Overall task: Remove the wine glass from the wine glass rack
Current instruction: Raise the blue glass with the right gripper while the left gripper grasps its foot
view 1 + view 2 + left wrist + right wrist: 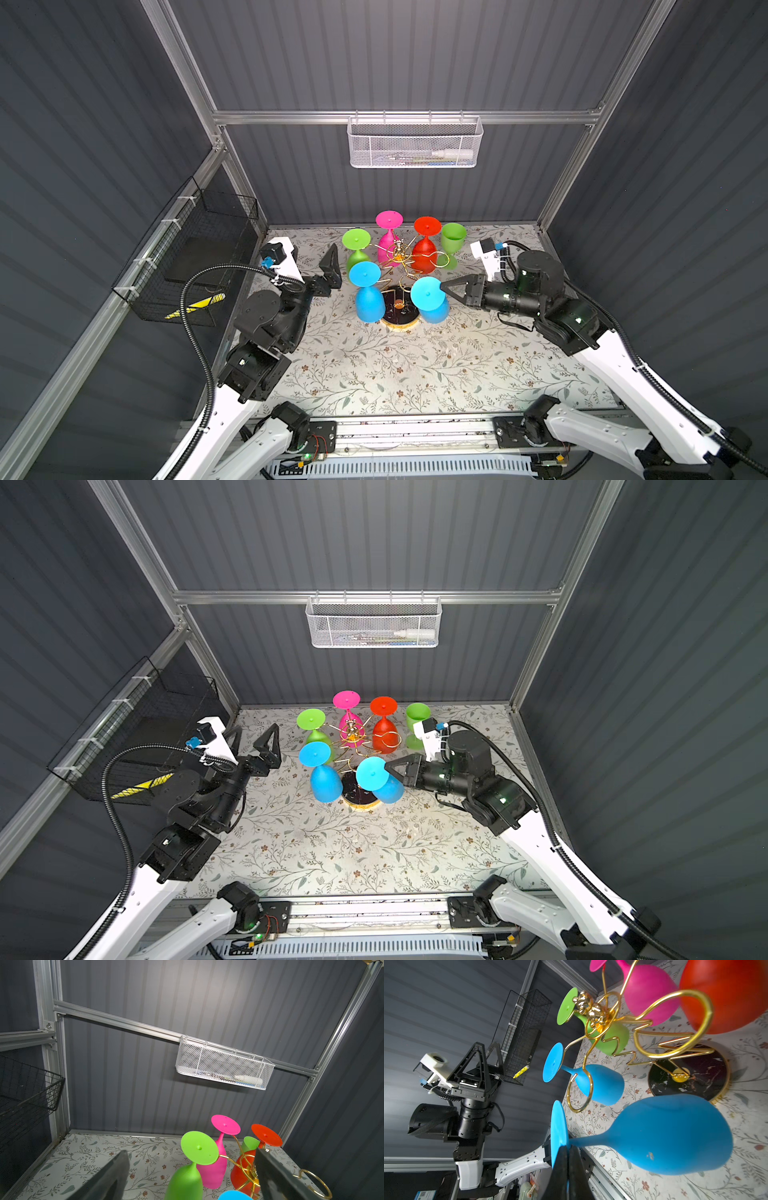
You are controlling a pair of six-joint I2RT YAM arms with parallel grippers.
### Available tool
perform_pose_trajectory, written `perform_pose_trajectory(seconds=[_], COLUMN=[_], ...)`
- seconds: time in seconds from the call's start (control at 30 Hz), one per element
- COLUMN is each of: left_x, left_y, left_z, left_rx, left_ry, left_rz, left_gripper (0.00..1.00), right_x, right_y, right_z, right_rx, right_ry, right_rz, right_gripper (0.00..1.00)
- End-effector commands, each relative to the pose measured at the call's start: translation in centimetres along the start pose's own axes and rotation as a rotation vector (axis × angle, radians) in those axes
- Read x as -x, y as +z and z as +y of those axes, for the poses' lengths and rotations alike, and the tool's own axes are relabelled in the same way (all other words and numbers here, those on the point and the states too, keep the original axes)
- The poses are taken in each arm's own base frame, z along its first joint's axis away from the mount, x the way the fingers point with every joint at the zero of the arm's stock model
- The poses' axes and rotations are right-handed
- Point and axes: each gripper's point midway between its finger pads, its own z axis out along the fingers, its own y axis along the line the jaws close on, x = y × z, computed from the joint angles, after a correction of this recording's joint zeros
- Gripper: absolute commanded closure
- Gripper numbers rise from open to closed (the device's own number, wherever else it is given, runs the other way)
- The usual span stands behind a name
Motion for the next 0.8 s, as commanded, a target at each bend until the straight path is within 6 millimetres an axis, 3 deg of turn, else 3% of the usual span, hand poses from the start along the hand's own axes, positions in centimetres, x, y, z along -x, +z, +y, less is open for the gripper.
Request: perform_pose_trajectory(seconds=[0.0, 0.23, 0.37, 0.53, 0.6, 0.77], left_x=[1.3, 0.7, 0.6, 0.9, 2.3, 1.7], left_y=[0.0, 1.5, 2.0, 1.5, 0.9, 0.5], left_z=[-1.8, -6.3, -10.1, -15.2, -17.0, -19.2], left_rx=[-0.082, -0.288, -0.467, -0.744, -0.855, -1.009], left_ry=[-0.015, -0.049, -0.078, -0.141, -0.164, -0.217], left_rz=[0.013, 0.136, 0.242, 0.354, 0.355, 0.431], left_gripper=[0.09, 0.18, 0.23, 0.28, 0.29, 0.29], right_x=[1.5, 4.0, 5.1, 6.0, 6.2, 6.7], right_y=[-2.1, -4.5, -5.1, -5.6, -5.8, -6.2], right_z=[1.2, 4.3, 6.1, 7.9, 8.6, 9.8], right_rx=[0.001, 0.009, 0.031, 0.069, 0.083, 0.111], right_ry=[-0.066, -0.190, -0.241, -0.286, -0.298, -0.321], right_rz=[-0.049, -0.093, -0.114, -0.127, -0.134, -0.147], right_gripper=[1.00, 1.00, 1.00, 1.00, 1.00, 1.00])
